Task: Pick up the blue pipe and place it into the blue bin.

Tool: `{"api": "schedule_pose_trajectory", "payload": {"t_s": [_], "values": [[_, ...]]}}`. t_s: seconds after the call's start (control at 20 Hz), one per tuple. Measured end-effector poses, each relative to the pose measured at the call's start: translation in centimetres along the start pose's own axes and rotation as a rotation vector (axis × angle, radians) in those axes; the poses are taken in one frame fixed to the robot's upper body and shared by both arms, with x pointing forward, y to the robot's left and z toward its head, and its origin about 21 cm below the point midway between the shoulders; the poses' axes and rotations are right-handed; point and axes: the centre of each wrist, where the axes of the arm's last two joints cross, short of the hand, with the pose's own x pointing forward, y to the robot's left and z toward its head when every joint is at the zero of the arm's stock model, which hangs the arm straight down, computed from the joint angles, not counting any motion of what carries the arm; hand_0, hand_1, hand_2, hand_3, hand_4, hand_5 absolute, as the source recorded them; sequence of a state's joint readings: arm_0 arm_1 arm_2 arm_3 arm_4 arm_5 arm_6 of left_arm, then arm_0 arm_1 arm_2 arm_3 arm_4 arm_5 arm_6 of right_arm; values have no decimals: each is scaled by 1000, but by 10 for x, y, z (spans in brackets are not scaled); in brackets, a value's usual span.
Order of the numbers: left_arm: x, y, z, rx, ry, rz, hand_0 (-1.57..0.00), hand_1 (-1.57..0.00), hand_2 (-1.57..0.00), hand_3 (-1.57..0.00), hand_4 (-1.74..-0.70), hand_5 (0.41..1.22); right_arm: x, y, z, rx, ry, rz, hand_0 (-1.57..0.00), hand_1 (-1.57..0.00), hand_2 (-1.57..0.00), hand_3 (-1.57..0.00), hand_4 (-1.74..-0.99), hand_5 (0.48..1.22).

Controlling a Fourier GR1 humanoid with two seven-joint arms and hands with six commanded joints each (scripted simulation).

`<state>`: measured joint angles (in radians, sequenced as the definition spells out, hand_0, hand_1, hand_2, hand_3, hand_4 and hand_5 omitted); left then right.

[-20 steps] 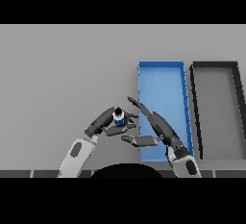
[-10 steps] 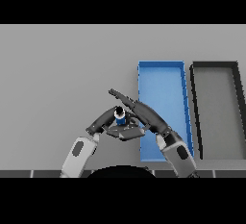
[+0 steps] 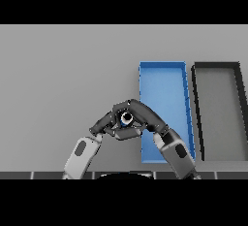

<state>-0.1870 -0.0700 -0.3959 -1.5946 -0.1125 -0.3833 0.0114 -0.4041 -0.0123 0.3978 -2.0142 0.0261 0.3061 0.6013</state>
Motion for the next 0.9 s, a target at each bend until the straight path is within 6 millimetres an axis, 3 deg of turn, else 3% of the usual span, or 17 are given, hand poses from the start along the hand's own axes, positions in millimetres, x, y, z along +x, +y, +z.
{"api": "schedule_pose_trajectory", "payload": {"t_s": [0.1,0.25,0.4,0.65,0.7,0.75,0.9], "values": [[1,1,-1,2,-34,50,-1571,-1571,-1571,-1502,-1699,1221,-5,3,-3,-4,-12,-40,-1343,-1343,-1354,-1186,-1628,856],[3,-3,-4,-3,-55,69,-1571,-1571,-1571,-1441,-1718,1221,-5,5,-6,2,-26,-25,-1454,-1454,-1460,-1357,-1680,1034],[1,-4,0,-3,-49,58,-1571,-1571,-1571,-1433,-1728,1221,-5,9,-7,12,-34,-9,-1511,-1511,-1514,-1462,-1710,1125],[2,-3,2,17,-47,20,-1571,-1571,-1571,-1454,-1724,1221,-6,16,-9,-21,-54,-35,-1551,-1551,-1552,-1535,-1731,1190],[3,0,0,35,-83,-15,-1462,-1342,-1293,-1166,-1599,1221,-4,14,-7,-33,-68,-30,-1555,-1555,-1556,-1542,-1733,1196],[5,2,-1,44,-79,-44,-1169,-1073,-1034,-933,-1475,1221,-5,13,-6,-47,-88,-19,-1558,-1558,-1559,-1548,-1734,1201],[0,6,0,-46,-79,-73,-598,-549,-529,-477,-1206,1221,0,16,-6,-46,-23,-28,-1565,-1565,-1565,-1559,-1738,1211]]}}
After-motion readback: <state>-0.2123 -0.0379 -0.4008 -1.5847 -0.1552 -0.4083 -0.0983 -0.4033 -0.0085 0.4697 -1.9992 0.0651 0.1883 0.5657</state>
